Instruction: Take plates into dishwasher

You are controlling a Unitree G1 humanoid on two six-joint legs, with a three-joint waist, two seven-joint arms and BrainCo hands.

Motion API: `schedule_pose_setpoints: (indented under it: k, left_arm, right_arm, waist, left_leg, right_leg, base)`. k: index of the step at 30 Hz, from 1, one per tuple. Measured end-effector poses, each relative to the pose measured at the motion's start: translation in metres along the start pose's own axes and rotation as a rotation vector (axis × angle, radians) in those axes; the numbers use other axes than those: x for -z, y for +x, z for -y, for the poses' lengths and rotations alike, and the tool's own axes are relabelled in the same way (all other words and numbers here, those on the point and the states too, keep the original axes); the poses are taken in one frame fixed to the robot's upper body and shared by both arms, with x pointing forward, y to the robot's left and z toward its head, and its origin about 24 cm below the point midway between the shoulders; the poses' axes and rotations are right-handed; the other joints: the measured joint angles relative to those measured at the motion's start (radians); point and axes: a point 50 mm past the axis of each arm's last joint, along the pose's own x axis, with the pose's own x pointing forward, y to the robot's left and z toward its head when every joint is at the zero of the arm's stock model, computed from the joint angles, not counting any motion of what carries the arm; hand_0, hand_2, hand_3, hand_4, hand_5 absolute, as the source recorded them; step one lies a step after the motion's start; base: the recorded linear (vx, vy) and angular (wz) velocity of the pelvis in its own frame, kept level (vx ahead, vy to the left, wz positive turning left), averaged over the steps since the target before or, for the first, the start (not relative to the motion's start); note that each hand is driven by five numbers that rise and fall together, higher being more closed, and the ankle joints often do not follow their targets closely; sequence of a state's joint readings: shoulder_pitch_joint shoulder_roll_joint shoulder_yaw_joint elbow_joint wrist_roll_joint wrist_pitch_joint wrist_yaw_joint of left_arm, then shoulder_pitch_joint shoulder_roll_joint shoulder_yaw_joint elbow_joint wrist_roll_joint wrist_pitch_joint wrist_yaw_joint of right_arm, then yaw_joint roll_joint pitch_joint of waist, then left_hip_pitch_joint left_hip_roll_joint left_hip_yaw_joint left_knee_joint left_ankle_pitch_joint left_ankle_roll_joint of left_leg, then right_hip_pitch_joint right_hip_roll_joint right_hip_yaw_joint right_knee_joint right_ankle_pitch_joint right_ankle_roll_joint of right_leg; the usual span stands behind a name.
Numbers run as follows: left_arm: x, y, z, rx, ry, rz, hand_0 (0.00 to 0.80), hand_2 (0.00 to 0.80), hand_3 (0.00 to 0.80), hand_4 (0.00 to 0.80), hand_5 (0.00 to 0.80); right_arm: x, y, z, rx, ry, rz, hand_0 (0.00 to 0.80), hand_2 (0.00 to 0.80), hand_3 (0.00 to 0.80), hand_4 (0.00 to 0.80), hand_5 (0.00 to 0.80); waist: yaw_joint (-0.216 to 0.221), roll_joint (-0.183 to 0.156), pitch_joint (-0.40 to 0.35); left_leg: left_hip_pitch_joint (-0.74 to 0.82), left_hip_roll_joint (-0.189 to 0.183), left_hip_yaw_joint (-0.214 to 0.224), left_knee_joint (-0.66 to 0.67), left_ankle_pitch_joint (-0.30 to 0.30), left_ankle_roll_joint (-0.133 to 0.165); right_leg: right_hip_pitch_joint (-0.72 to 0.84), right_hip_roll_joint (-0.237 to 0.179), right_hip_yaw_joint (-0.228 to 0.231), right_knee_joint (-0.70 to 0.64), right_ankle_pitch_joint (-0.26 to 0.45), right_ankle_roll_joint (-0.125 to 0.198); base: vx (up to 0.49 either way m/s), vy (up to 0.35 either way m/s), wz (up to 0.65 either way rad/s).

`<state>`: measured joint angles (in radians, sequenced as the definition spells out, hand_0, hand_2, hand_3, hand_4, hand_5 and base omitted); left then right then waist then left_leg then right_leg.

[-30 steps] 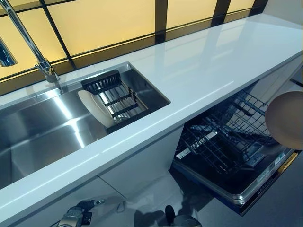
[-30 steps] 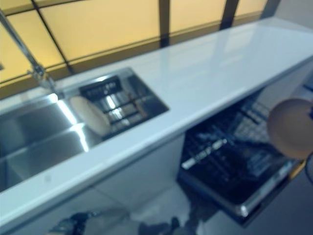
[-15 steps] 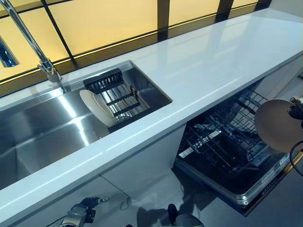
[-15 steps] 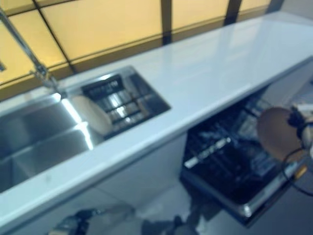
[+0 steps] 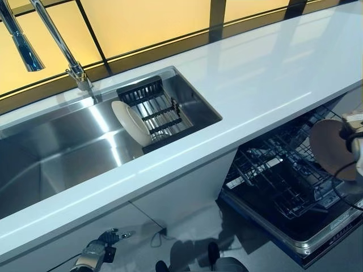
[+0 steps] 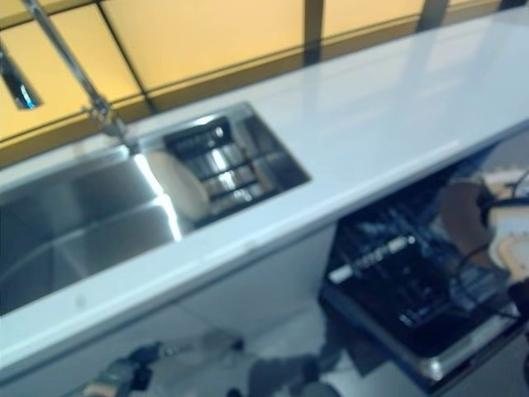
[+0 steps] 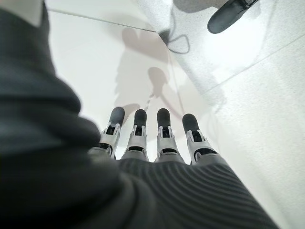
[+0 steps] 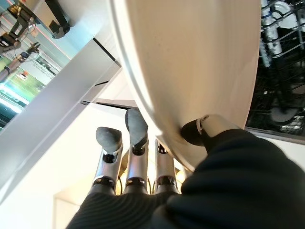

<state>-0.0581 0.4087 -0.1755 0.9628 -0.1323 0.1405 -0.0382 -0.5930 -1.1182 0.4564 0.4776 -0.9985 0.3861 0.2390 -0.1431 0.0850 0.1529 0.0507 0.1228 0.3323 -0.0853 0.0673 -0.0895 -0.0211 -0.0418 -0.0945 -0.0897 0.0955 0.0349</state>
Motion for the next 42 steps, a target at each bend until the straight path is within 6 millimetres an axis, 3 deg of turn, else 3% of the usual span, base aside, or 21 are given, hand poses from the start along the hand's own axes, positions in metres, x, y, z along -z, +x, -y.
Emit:
schedule_pose_setpoints:
  k: [9,15,24,42]
  left_arm:
    - [-0.005,0.001,0.000,0.002,0.000,0.020,0.000,0.000,0.000,0.000,0.000]
    - [-0.007,0.001,0.000,0.002,0.001,0.024,0.000,0.000,0.000,0.000,0.000]
    - [-0.014,0.002,0.002,0.005,0.012,0.055,0.000,0.000,0.000,0.000,0.000]
    - [-0.023,0.002,0.002,-0.017,0.026,0.089,0.000,0.000,0.000,0.000,0.000]
  right_arm:
    - [-0.004,0.003,-0.011,-0.058,-0.053,-0.097,0.800,0.800,0.800,0.800,0.800]
    - [-0.015,0.005,-0.035,-0.129,-0.066,-0.130,0.800,0.800,0.800,0.800,0.800]
    - [-0.007,0.005,-0.066,-0.207,-0.116,-0.189,0.800,0.800,0.800,0.800,0.800]
    - [-0.020,-0.012,-0.115,-0.279,-0.102,-0.163,0.800,0.800,0.800,0.800,0.800]
  waist:
    - [0.053,0.021,0.013]
    - [0.054,0.026,0.019]
    - [0.062,0.049,0.036]
    - [0.077,0.042,0.045]
  left_leg:
    - [-0.011,-0.005,-0.018,0.000,0.004,0.001]
    - [-0.021,-0.007,-0.029,0.000,0.007,0.004]
    - [-0.039,-0.010,-0.035,0.000,0.011,0.006]
    - [-0.039,-0.010,-0.037,0.000,0.011,0.006]
  right_leg:
    - [0.000,-0.006,-0.023,0.000,-0.001,0.000]
    - [-0.004,-0.009,-0.031,0.000,-0.001,0.000]
    - [-0.018,-0.013,-0.040,0.001,0.000,0.000]
    - [-0.017,-0.013,-0.042,0.000,0.000,0.000]
  base:
    - [-0.006,-0.015,0.06]
    - [-0.059,-0.057,0.05]
    - [-0.028,-0.012,0.02]
    - [-0.002,-0.001,0.00]
